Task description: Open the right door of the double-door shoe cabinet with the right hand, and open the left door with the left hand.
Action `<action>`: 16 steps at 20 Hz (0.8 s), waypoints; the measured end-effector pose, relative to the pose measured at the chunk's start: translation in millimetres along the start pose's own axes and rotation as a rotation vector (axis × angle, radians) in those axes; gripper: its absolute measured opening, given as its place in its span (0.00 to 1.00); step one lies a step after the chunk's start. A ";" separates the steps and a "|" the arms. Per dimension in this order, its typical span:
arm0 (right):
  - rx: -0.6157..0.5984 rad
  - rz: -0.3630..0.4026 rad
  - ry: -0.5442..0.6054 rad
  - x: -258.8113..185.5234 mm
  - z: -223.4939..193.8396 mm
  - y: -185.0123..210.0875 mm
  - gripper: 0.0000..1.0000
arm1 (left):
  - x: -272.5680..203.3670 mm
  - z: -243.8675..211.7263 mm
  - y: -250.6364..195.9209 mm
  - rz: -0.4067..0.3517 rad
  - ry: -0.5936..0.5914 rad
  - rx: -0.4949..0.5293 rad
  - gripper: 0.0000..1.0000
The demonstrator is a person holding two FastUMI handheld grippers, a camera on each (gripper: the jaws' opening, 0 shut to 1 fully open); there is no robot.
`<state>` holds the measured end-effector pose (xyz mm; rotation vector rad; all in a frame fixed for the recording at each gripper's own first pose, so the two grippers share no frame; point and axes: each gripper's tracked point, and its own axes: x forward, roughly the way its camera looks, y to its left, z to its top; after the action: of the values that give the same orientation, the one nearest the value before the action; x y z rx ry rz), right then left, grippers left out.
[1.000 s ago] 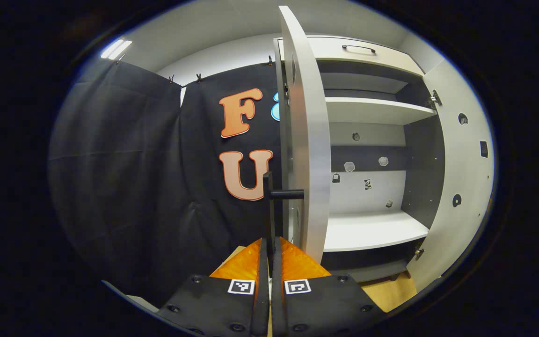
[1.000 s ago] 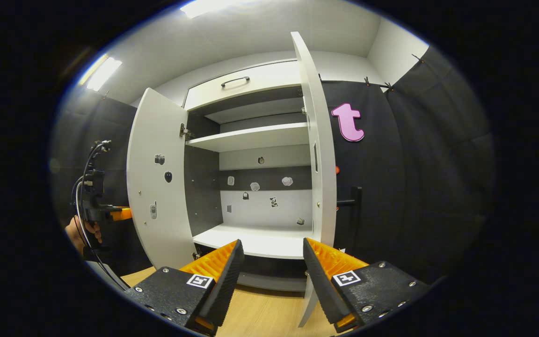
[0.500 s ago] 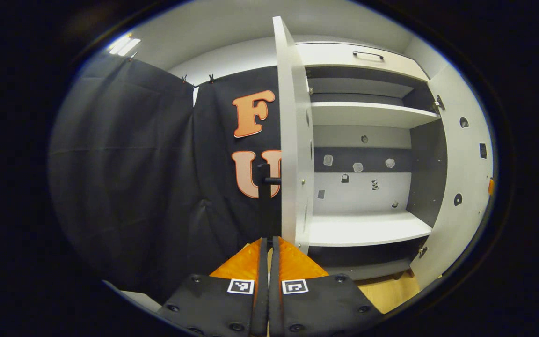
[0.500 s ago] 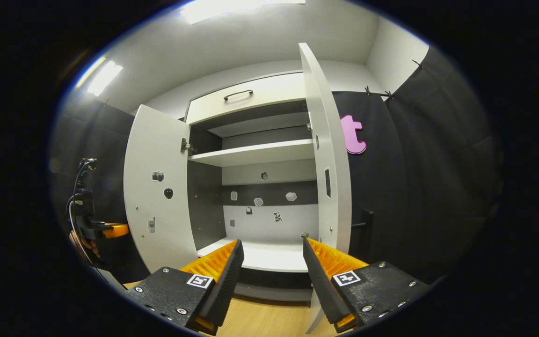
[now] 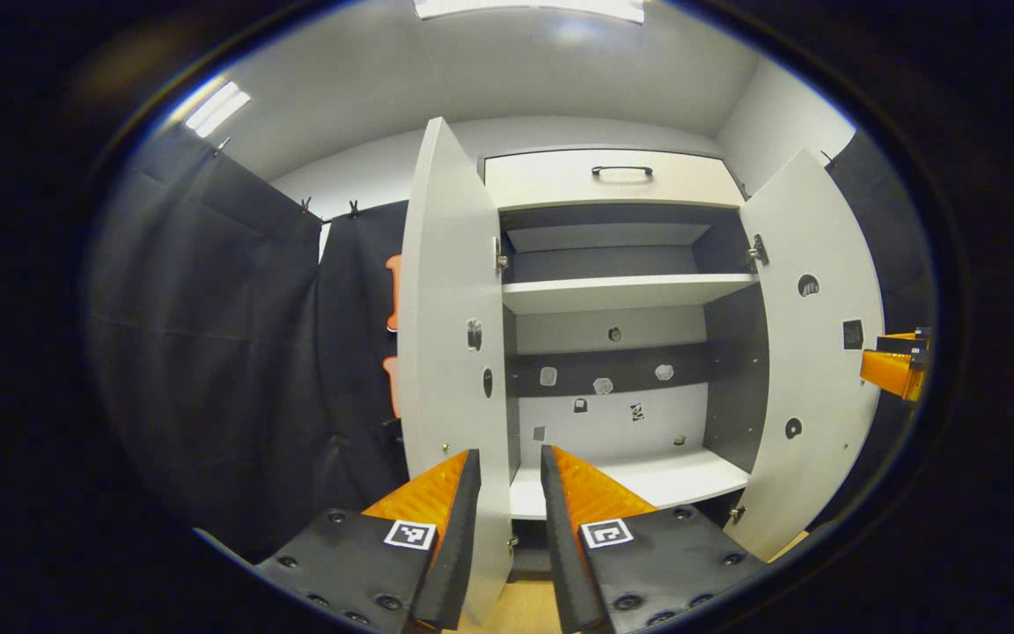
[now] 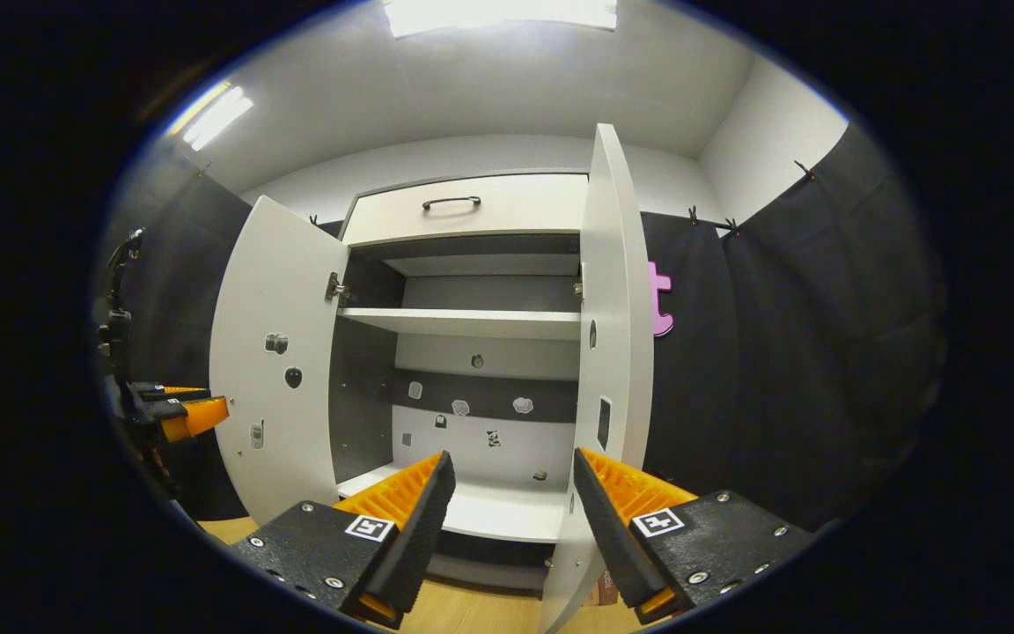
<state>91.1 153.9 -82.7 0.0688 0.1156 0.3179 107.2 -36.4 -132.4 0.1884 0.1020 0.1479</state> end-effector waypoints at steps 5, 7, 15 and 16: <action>-0.016 0.027 -0.049 1.2 25.3 2.9 0.86 | 9.5 22.6 -42.6 -0.062 -0.008 -0.041 0.80; -0.024 0.026 -0.070 3.0 33.6 1.3 0.88 | 12.1 20.5 -48.5 -0.066 0.010 -0.061 0.88; -0.060 0.010 -0.056 12.4 28.8 -8.9 0.93 | 32.7 44.0 -49.8 -0.061 -0.040 -0.095 0.95; -0.064 0.004 -0.059 12.7 28.9 -11.4 0.92 | 34.3 44.0 -48.9 -0.055 -0.044 -0.085 0.96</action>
<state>110.2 145.6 -56.3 0.0146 0.0468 0.3235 152.7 -86.4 -101.9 0.1042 0.0570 0.0933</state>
